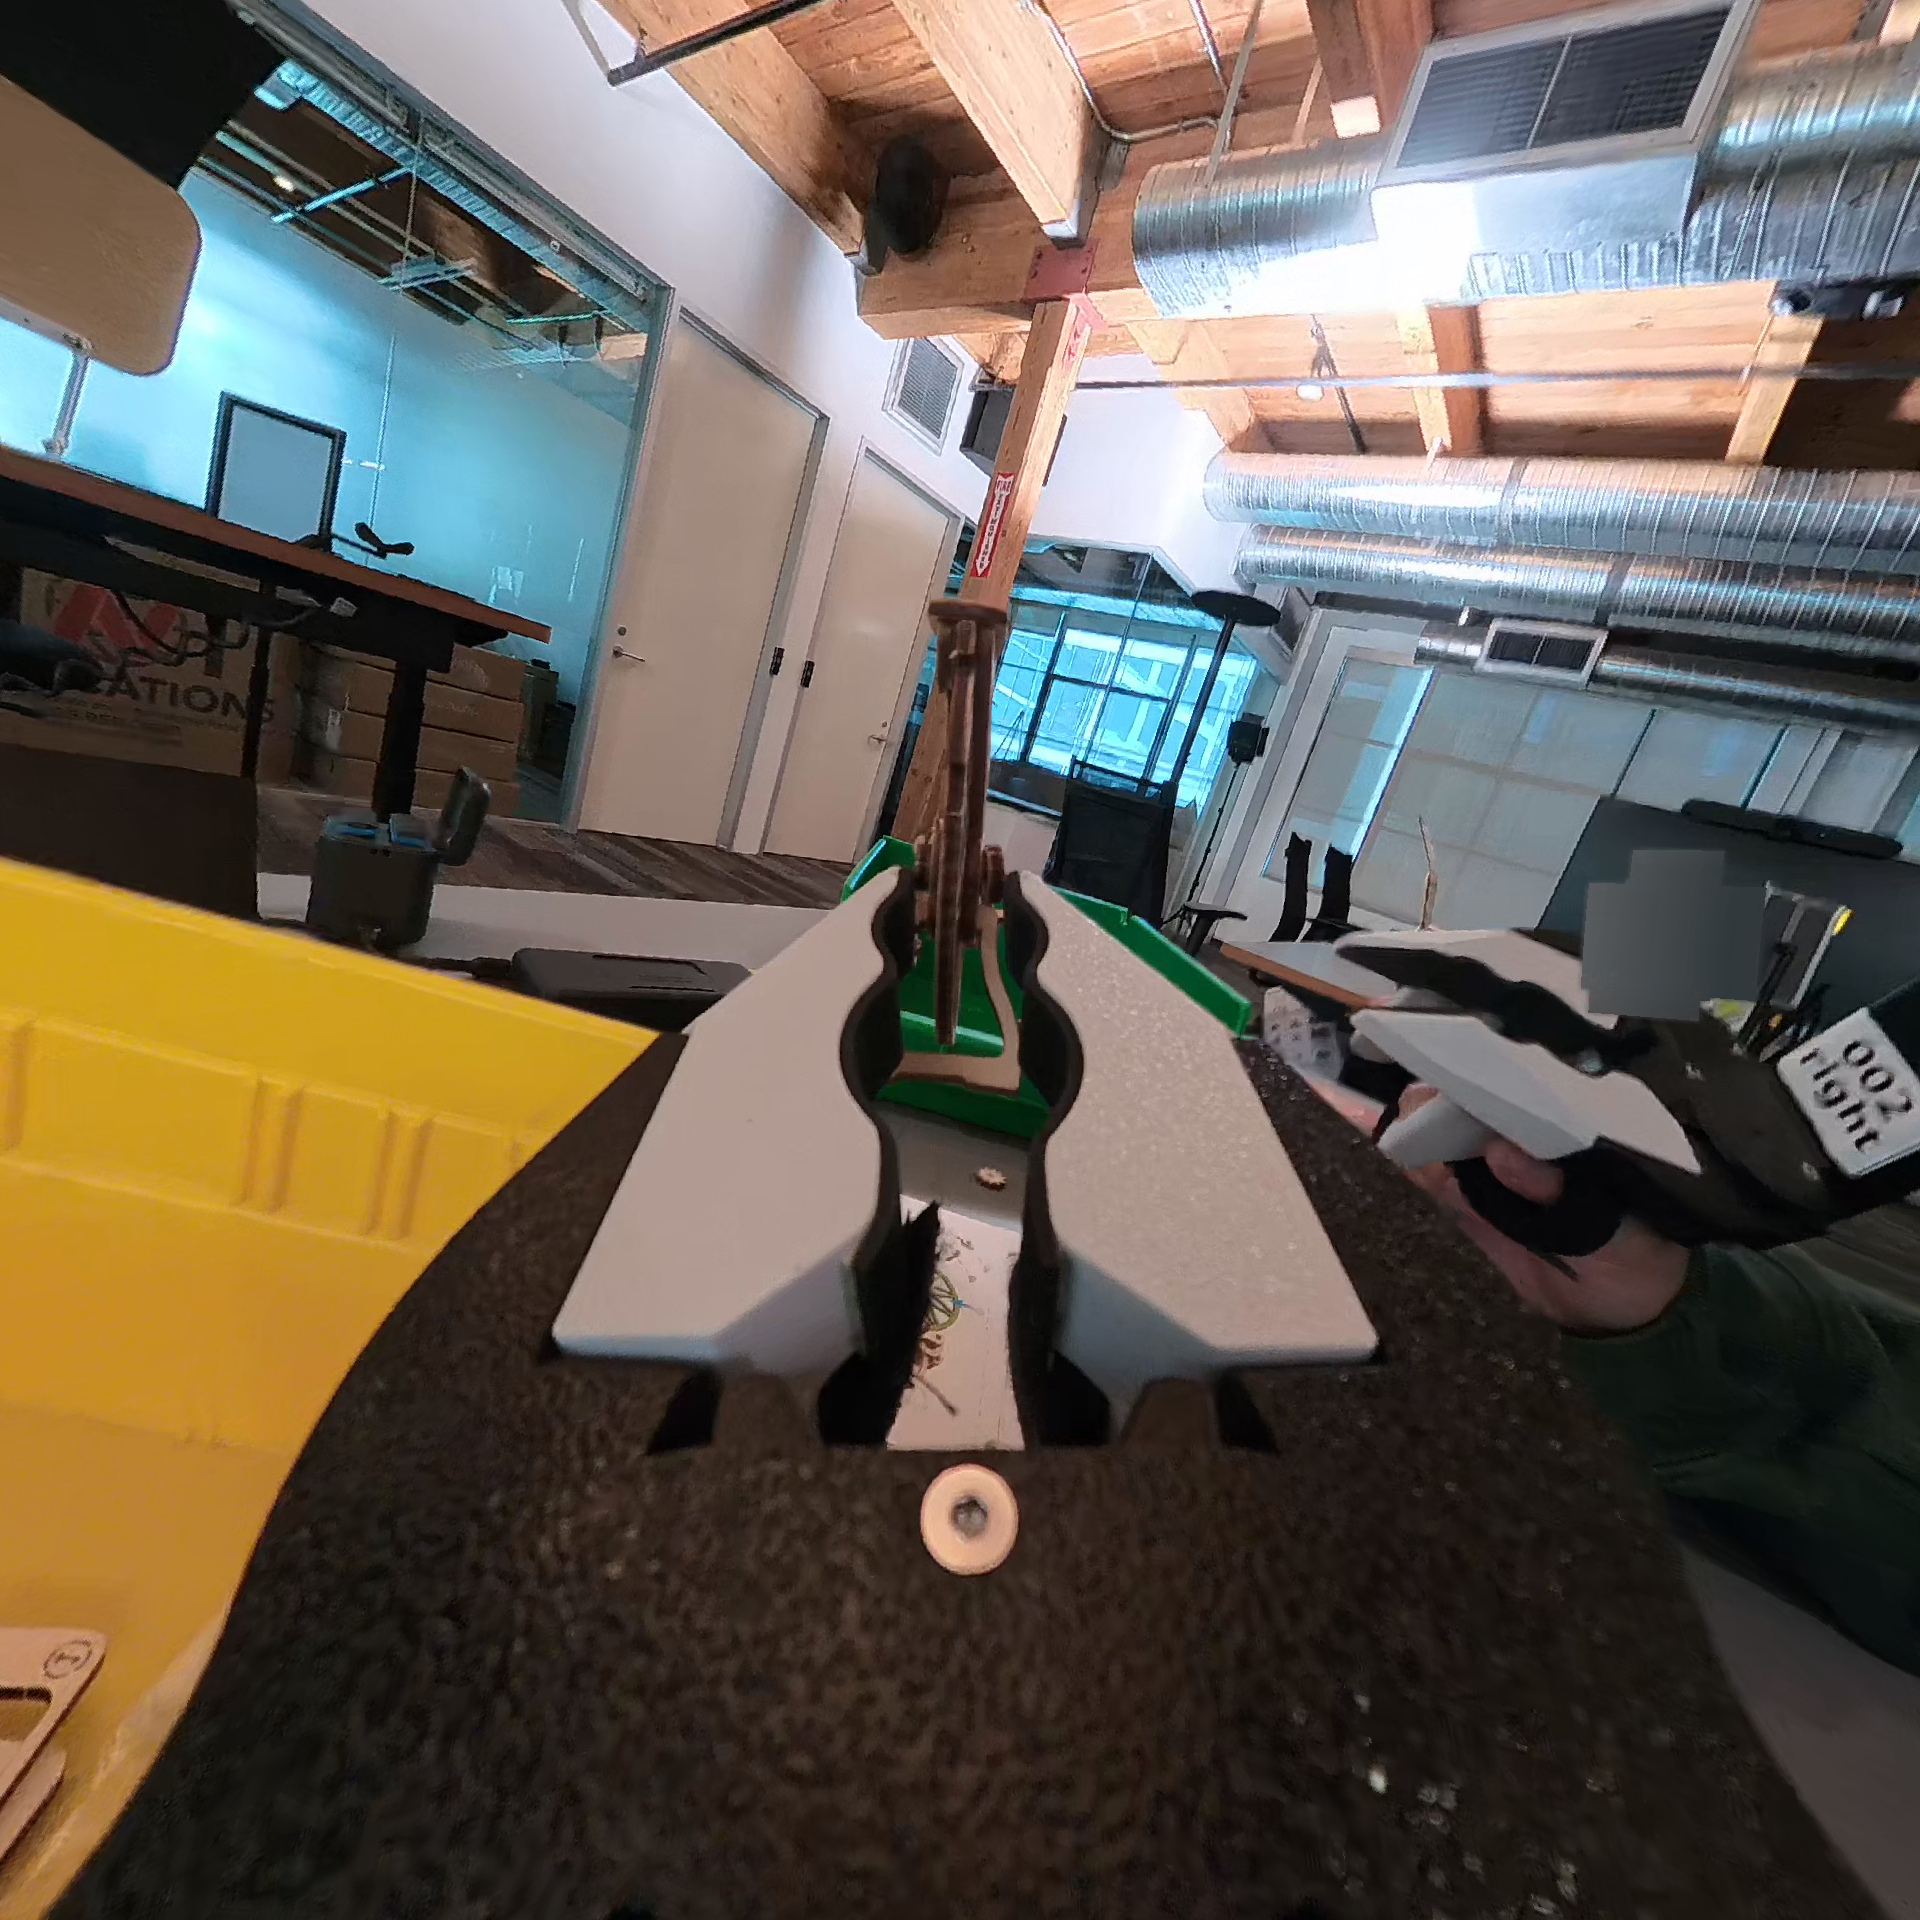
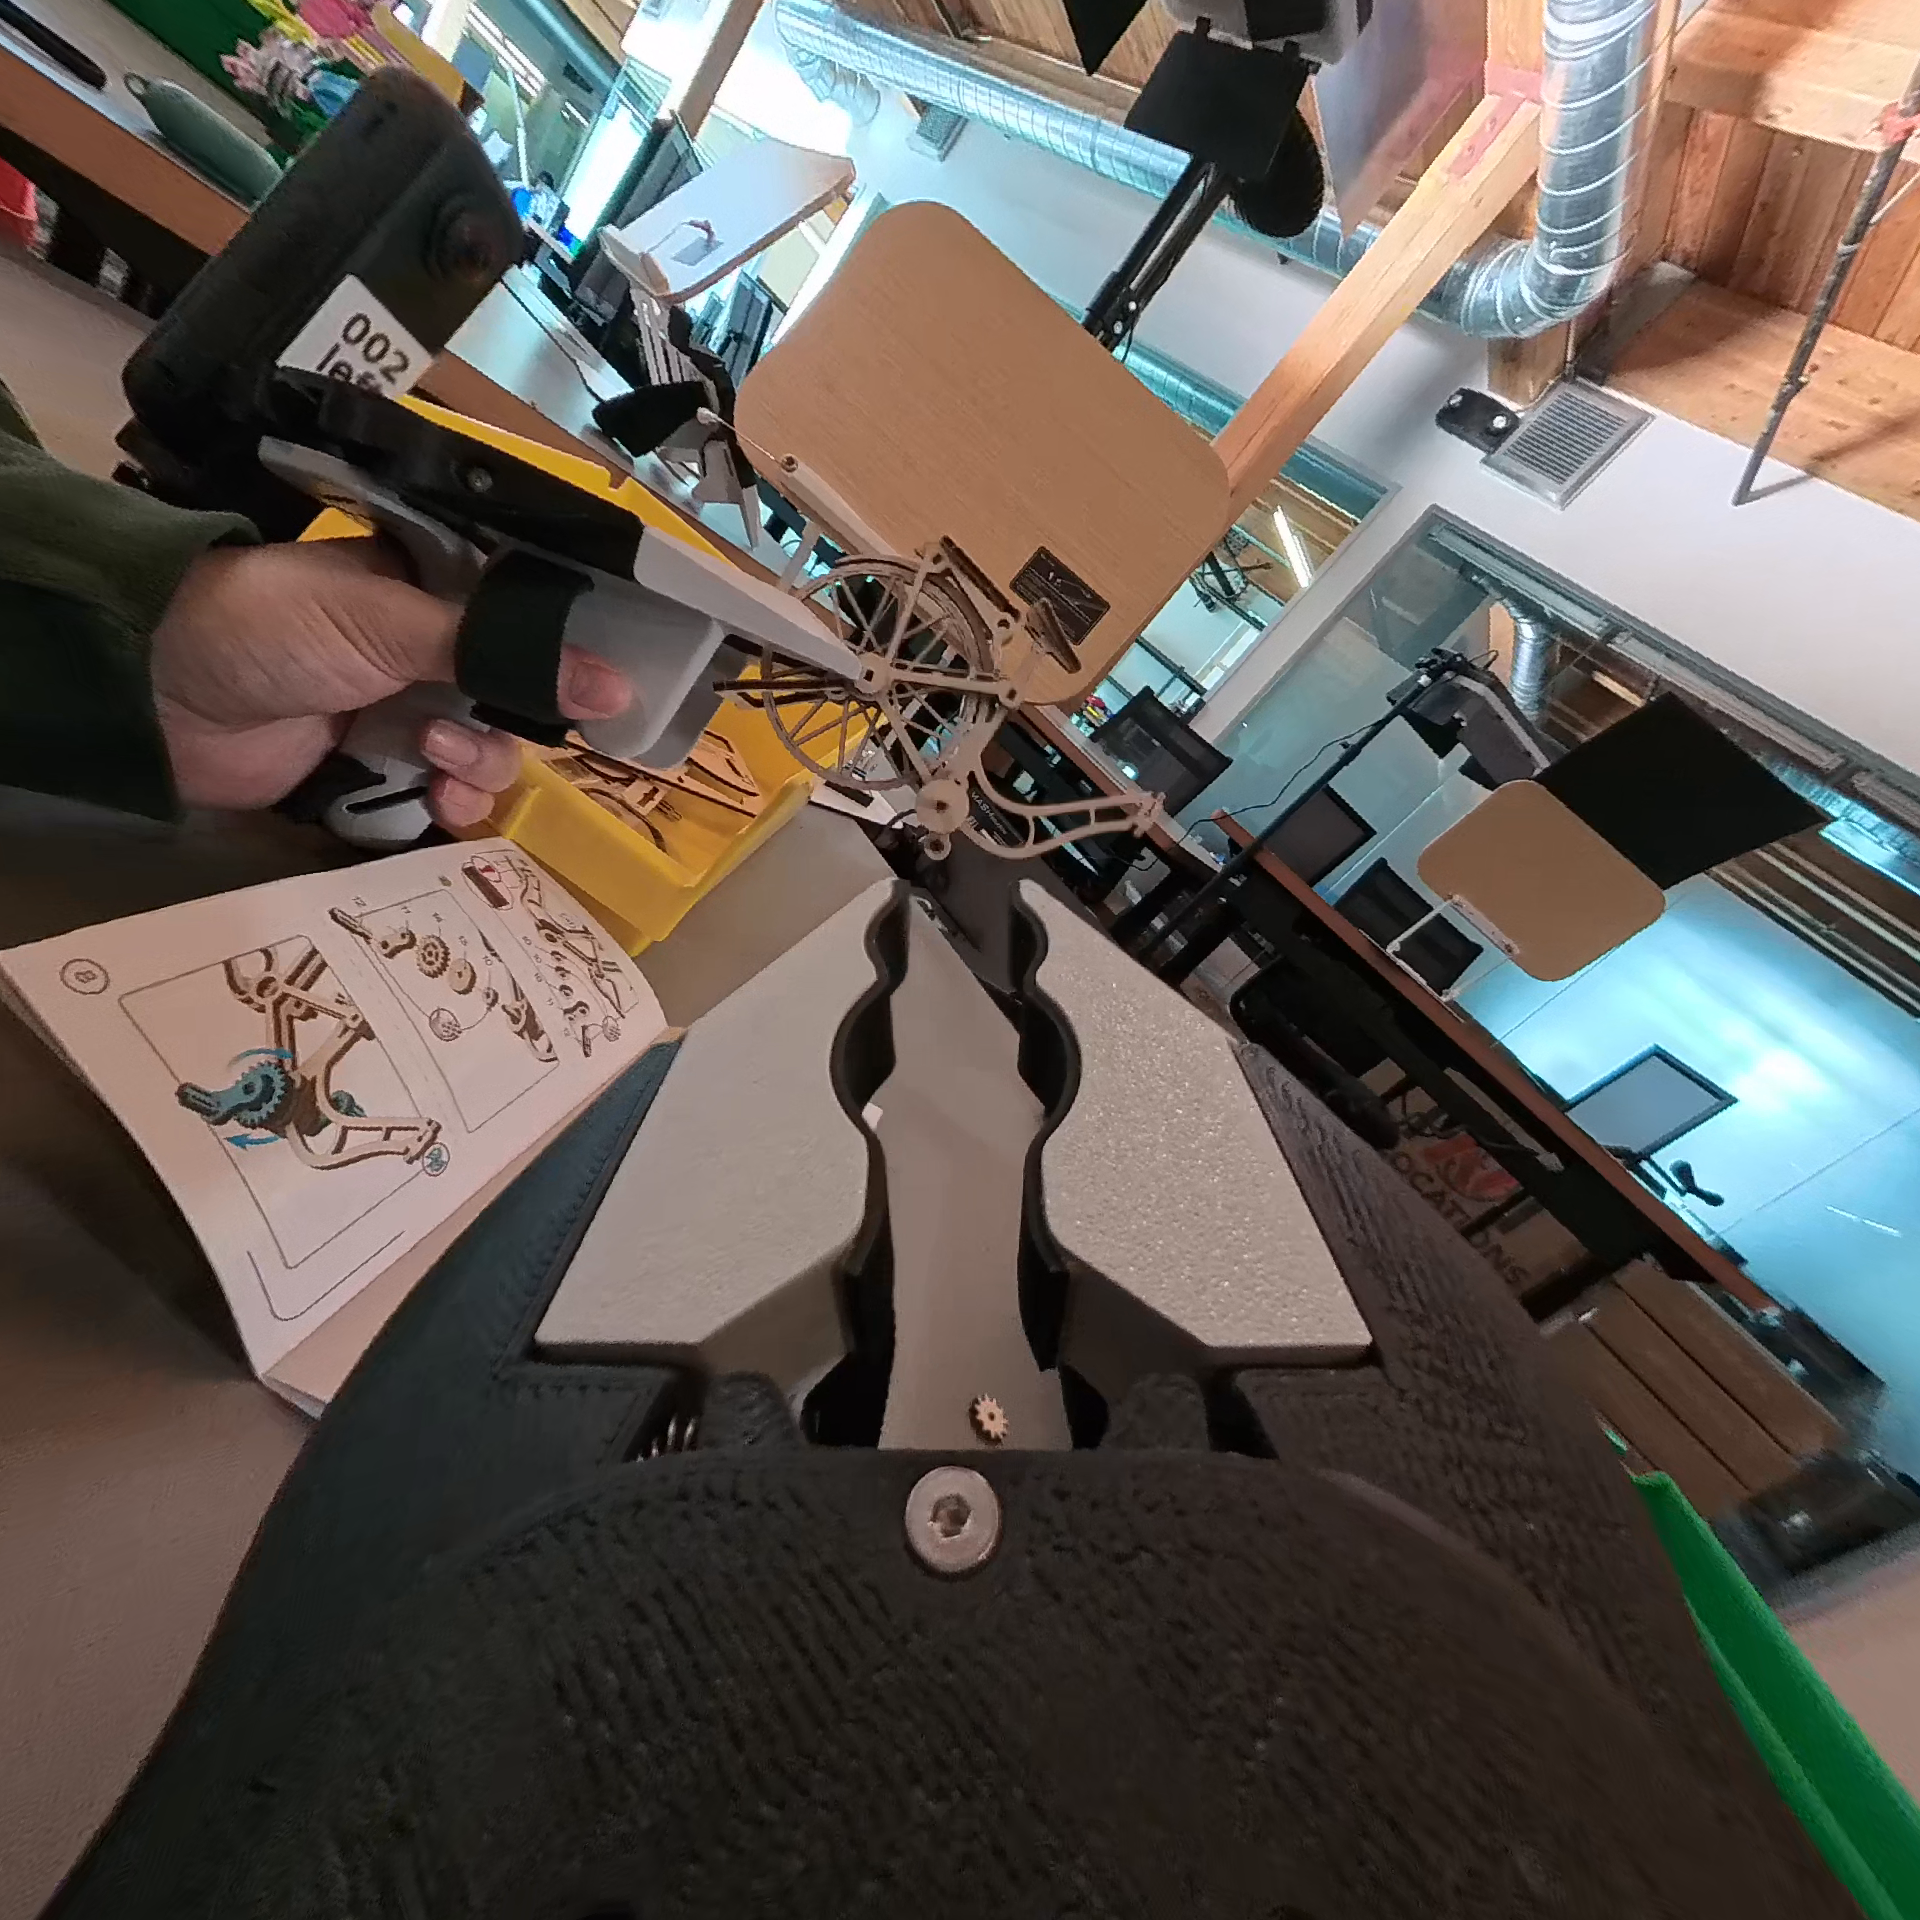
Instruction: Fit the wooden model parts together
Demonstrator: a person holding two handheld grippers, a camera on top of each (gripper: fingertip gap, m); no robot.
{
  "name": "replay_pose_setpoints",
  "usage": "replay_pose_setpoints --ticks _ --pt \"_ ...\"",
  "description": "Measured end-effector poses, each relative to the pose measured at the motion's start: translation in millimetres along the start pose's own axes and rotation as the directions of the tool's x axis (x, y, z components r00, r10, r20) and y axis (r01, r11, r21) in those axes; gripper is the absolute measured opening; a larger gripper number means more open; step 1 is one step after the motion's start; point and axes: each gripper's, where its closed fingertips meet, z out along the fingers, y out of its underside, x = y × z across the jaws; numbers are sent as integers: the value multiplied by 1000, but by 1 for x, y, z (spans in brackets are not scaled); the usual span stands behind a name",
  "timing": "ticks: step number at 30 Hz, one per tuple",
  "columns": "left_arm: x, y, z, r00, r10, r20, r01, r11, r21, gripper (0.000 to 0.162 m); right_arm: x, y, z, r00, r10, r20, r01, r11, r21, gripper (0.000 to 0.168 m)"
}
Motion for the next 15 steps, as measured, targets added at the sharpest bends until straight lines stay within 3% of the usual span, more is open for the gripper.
replay_pose_setpoints --ticks 6,12,15 --pt "45 8 7 951 273 -146 -283 958 -52 14 -12 -19 -10 988 -39 150 22 993 118 43" --pt "86 33 8 786 532 -316 -580 810 -79 14 8 -41 -30 982 -144 126 121 978 172 51" --pt "96 42 6 687 633 -356 -695 715 -69 14 7 -37 -35 968 -204 150 184 974 133 53"
